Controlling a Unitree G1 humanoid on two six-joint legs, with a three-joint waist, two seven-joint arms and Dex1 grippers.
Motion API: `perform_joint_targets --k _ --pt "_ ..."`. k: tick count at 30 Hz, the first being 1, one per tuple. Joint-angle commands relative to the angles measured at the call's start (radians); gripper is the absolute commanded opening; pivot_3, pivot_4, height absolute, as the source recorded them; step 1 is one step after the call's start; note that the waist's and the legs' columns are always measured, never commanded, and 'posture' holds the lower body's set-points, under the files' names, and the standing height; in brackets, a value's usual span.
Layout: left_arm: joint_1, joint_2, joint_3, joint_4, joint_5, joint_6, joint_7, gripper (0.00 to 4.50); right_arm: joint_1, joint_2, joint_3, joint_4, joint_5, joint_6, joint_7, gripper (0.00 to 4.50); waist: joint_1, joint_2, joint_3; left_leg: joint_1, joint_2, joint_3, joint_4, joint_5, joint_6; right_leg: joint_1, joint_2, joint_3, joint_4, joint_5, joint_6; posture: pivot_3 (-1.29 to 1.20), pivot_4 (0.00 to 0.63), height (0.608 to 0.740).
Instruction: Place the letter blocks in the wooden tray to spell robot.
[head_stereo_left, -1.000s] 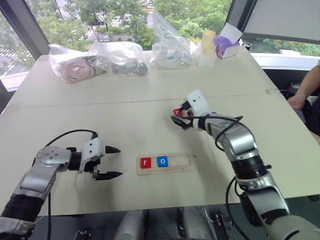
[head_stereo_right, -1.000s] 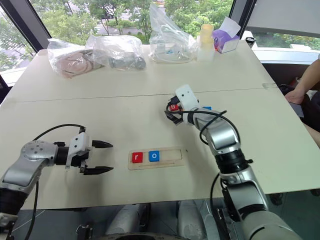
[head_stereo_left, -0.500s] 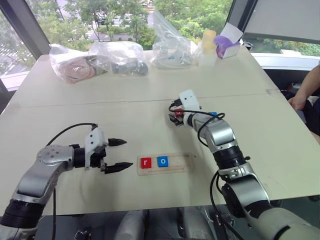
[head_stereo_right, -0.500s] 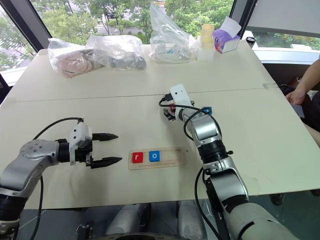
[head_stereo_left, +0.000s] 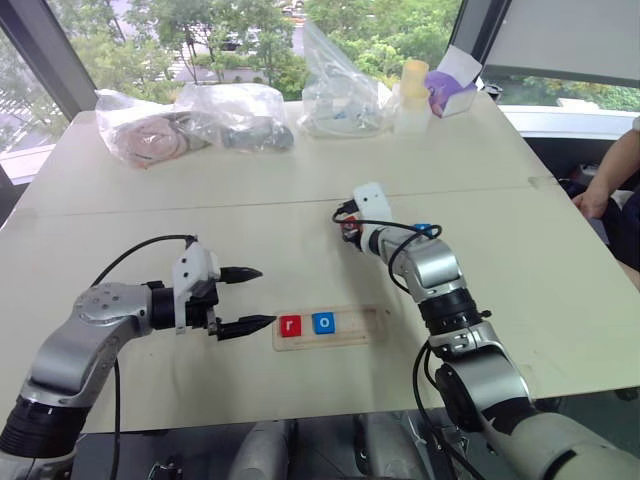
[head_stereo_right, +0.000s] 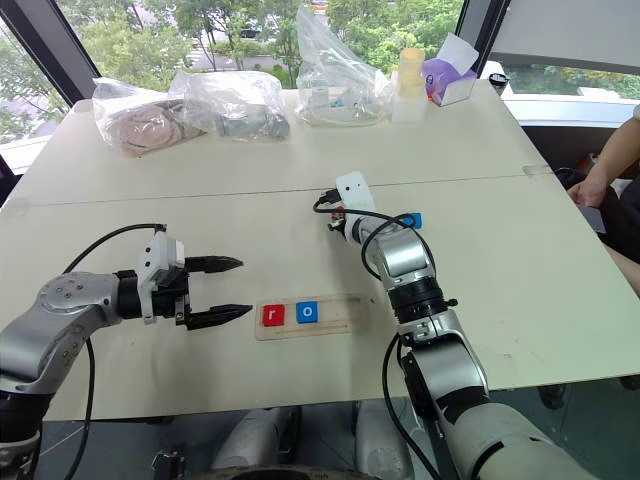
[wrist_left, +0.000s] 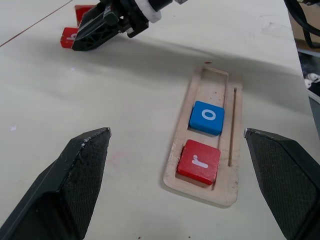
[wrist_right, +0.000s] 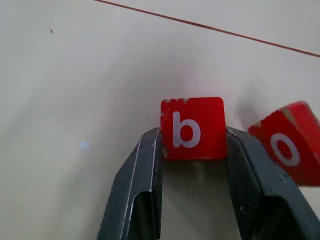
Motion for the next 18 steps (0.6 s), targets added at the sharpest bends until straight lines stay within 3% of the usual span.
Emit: perform_joint_targets --k 1,6,7,14,18 --pt "-0.023 -0.007 0.019 -0.021 -0.009 -0.006 0.015 4.5 -0.013 0.003 0.003 -0.024 -0.006 0.018 0.007 1.13 0.0 0.0 0.0 0.0 0.0 0.0 0.0 0.0 0.0 0.0 0.0 0.0 0.0 0.0 0.0 0.0 0.15 0.74" --pt "-0.029 -0.014 0.009 -0.02 -0.007 -0.005 0.02 4.5 0.006 -0.029 -0.012 -0.169 0.007 0.118 0.022 1.13 0.001 0.0 0.0 0.0 0.0 0.0 0.0 0.0 0.0 0.0 0.0 0.0 0.0 0.0 0.0 0.0 0.15 0.74" --pt "-0.032 -0.017 0.004 -0.017 -0.005 -0.006 0.02 4.5 0.033 -0.061 -0.024 -0.285 0.028 0.196 0.041 1.13 0.001 0.0 0.0 0.0 0.0 0.0 0.0 0.0 0.0 0.0 0.0 0.0 0.0 0.0 0.0 0.0 0.15 0.74" --pt "-0.05 -0.024 -0.022 0.014 0.005 -0.023 -0.002 4.5 0.297 -0.275 -0.163 -0.907 0.167 0.686 0.144 1.13 0.031 0.0 0.0 -0.01 0.0 0.0 0.002 0.0 0.0 -0.008 -0.001 0.0 0.0 0.0 0.0 0.0 0.15 0.74" --pt "-0.071 -0.024 -0.023 0.039 0.0 -0.025 -0.024 4.5 0.479 -0.316 -0.261 -1.082 0.225 0.75 0.145 1.13 0.031 0.0 0.0 -0.013 0.0 0.0 0.003 0.0 0.0 -0.011 -0.001 -0.001 0.0 0.0 0.0 0.0 0.15 0.74"
